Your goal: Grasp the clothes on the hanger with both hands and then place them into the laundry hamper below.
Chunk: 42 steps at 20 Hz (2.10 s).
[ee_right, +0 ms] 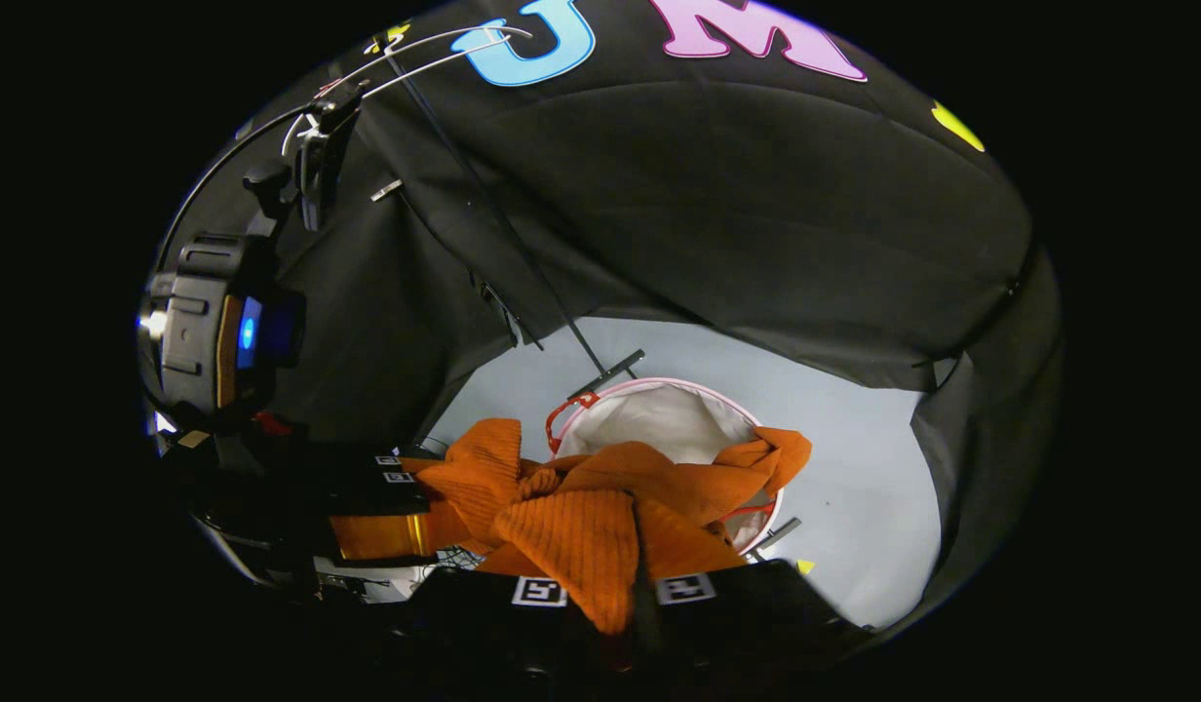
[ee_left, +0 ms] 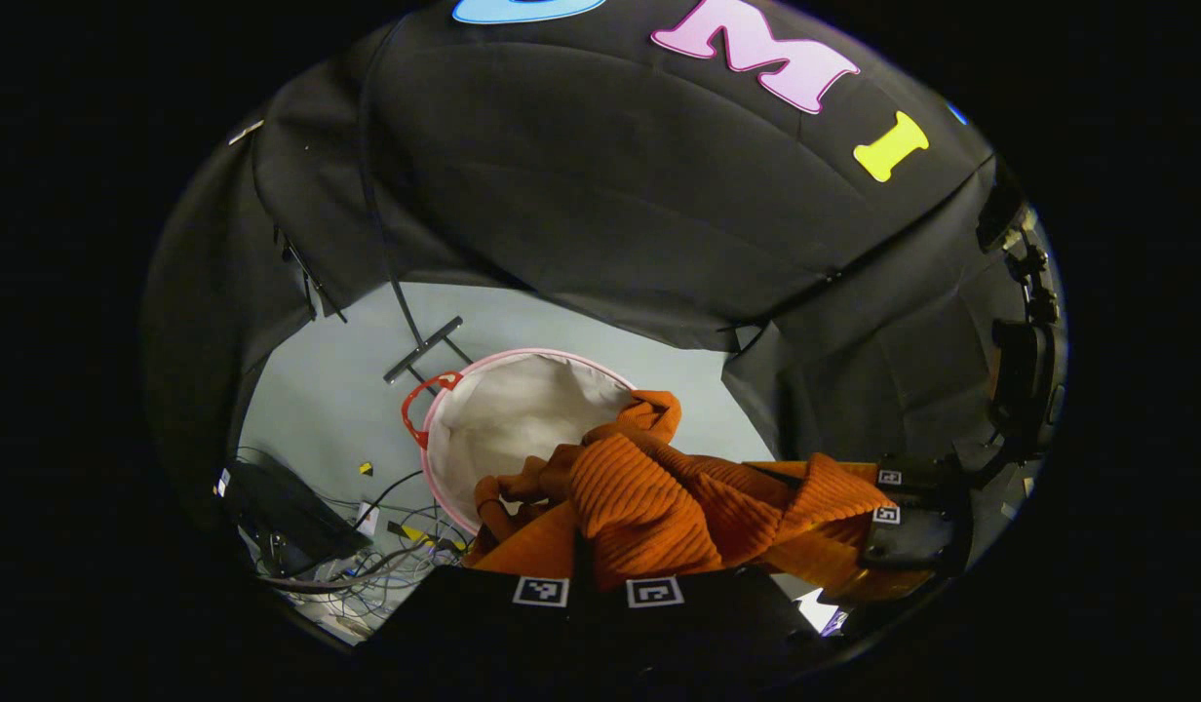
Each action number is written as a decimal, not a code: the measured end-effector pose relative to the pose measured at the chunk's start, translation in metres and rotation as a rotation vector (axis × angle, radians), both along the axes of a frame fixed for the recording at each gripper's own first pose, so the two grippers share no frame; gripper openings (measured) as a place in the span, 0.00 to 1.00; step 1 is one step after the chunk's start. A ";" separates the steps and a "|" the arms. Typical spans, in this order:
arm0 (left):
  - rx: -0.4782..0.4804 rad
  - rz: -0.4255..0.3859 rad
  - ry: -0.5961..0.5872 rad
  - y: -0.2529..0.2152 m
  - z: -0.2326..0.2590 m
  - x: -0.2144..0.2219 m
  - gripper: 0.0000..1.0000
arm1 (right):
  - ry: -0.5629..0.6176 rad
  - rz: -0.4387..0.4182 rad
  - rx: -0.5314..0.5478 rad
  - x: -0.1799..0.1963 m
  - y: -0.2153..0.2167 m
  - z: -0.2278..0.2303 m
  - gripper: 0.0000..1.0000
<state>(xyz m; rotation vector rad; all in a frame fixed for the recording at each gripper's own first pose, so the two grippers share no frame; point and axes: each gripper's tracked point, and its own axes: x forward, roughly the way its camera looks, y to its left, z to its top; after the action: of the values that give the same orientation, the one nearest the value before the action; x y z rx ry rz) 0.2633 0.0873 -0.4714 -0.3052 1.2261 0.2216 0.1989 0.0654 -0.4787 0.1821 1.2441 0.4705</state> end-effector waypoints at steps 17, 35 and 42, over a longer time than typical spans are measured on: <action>0.015 0.017 0.004 -0.009 0.013 -0.010 0.96 | -0.019 0.002 -0.027 -0.009 -0.029 -0.005 0.99; 0.090 -0.096 -0.584 -0.022 0.208 -0.071 0.96 | -0.499 -0.191 0.087 -0.065 0.010 0.187 0.99; 0.082 -0.180 -0.737 -0.037 0.288 -0.152 0.96 | -0.664 -0.253 0.057 -0.139 0.020 0.269 1.00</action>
<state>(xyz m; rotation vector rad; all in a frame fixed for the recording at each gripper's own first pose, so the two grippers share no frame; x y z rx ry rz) 0.1108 0.0506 -0.1832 -0.1762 0.5081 -0.0052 0.0601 0.0857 -0.2097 0.2068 0.5483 0.3075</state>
